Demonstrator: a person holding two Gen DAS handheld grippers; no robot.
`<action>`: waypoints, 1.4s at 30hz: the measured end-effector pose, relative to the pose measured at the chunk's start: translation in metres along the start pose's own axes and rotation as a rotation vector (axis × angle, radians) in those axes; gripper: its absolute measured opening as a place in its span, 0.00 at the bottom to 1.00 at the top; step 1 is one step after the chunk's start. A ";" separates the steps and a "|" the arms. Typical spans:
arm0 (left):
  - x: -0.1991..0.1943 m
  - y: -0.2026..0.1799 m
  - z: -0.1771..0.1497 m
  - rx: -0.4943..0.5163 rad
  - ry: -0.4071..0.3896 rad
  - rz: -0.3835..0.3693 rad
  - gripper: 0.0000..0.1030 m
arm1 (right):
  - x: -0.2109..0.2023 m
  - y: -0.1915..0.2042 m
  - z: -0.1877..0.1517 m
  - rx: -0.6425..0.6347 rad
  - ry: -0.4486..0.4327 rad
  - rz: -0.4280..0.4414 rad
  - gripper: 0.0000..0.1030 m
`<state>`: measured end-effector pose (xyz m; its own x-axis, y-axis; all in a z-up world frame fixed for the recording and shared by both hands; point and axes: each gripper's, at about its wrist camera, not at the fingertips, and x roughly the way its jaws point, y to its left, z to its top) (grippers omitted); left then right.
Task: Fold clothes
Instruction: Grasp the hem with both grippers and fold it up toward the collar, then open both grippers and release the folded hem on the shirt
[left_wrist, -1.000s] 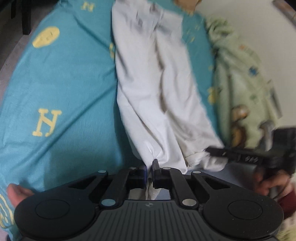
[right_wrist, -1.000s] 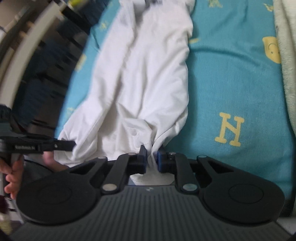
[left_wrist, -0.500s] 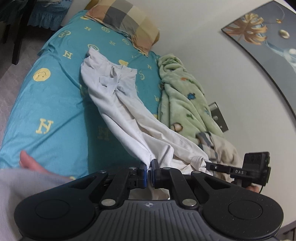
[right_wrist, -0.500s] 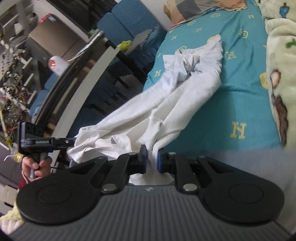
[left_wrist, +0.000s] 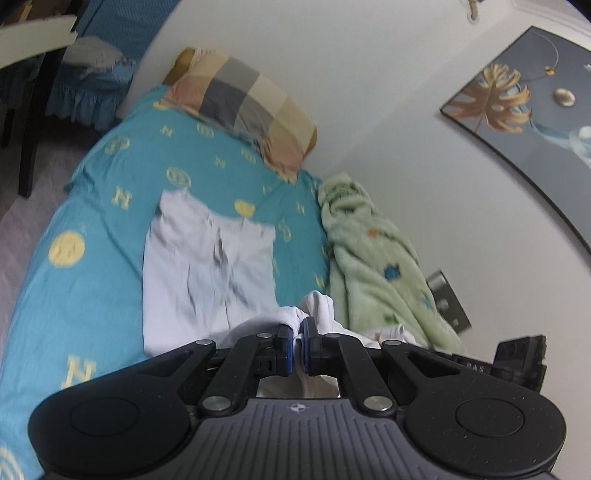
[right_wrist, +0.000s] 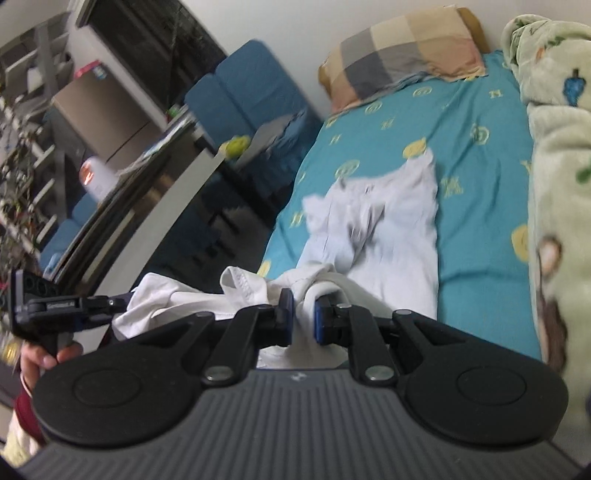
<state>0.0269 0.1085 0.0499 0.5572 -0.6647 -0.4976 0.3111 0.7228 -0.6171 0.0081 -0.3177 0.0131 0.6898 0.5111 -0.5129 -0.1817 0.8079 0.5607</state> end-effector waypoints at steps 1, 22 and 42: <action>0.011 0.003 0.010 0.003 -0.020 0.004 0.06 | 0.010 -0.004 0.008 -0.008 -0.012 -0.008 0.14; 0.296 0.158 0.066 0.147 0.144 0.230 0.06 | 0.234 -0.142 0.049 -0.136 0.122 -0.172 0.15; 0.203 0.099 0.015 0.140 0.075 0.312 0.67 | 0.158 -0.111 0.026 0.021 0.037 -0.202 0.68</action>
<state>0.1820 0.0484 -0.1032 0.5856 -0.4157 -0.6959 0.2403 0.9089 -0.3407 0.1552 -0.3338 -0.1134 0.6845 0.3501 -0.6394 -0.0276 0.8890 0.4571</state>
